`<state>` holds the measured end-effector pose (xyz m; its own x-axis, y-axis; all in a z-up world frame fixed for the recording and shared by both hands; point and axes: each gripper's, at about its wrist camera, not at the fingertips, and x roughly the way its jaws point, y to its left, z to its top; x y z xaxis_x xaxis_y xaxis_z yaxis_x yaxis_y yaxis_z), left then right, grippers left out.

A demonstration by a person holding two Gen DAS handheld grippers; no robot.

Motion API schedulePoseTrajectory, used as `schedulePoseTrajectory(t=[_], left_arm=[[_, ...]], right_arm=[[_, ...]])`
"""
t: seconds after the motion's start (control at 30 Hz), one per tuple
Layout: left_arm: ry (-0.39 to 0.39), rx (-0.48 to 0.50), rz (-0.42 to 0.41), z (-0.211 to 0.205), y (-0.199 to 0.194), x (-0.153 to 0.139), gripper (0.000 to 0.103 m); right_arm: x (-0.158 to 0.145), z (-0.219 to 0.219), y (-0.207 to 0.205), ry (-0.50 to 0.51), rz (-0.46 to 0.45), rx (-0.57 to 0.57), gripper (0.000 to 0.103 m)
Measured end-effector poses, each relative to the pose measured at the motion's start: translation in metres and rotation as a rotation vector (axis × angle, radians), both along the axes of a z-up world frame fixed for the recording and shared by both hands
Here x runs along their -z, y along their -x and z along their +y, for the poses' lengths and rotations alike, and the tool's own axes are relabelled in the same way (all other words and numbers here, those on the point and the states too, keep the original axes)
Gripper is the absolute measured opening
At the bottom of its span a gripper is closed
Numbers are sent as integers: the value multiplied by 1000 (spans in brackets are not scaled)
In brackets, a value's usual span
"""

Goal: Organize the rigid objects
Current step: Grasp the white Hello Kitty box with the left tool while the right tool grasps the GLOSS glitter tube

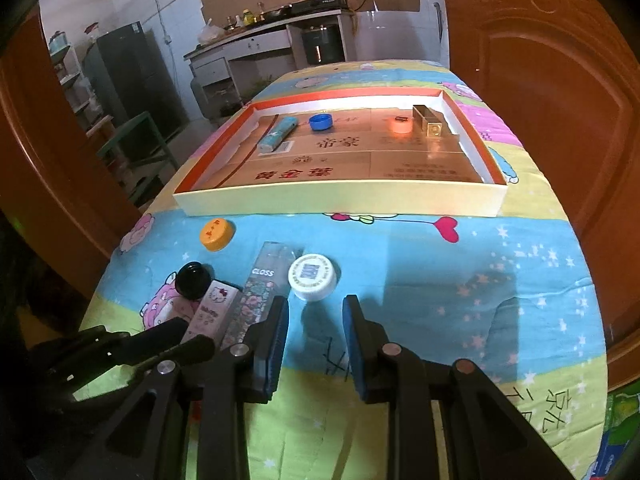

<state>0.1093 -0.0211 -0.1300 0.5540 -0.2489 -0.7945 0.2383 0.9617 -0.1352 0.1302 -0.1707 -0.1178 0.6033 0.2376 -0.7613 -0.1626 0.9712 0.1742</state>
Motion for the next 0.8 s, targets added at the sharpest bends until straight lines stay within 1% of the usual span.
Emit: schedulePoseTrajectory(t=[0.03, 0.1, 0.3, 0.5, 0.53, 0.63, 0.7, 0.8], left_arm=[[-27, -5, 18, -3, -3, 4, 27], [-32, -9, -2, -5, -2, 4, 27], [25, -12, -21, 6, 2, 5, 26], [26, -47, -45, 32, 23, -3, 26], [27, -52, -47, 35, 25, -4, 26], [30, -65, -55, 47, 31, -9, 26], [36, -73, -57, 53, 31, -10, 27], [58, -76, -53, 60, 31, -11, 27]], right_arm=[[0, 0, 0, -3, -1, 3, 28], [-1, 0, 0, -5, -1, 2, 28], [2, 8, -2, 5, 25, -33, 28], [5, 33, -4, -38, 52, -75, 28], [6, 37, -5, -38, 54, -77, 29], [10, 52, -7, 2, 49, -58, 30], [13, 57, -9, 36, 51, -36, 25], [13, 59, -8, 45, 45, -31, 22]])
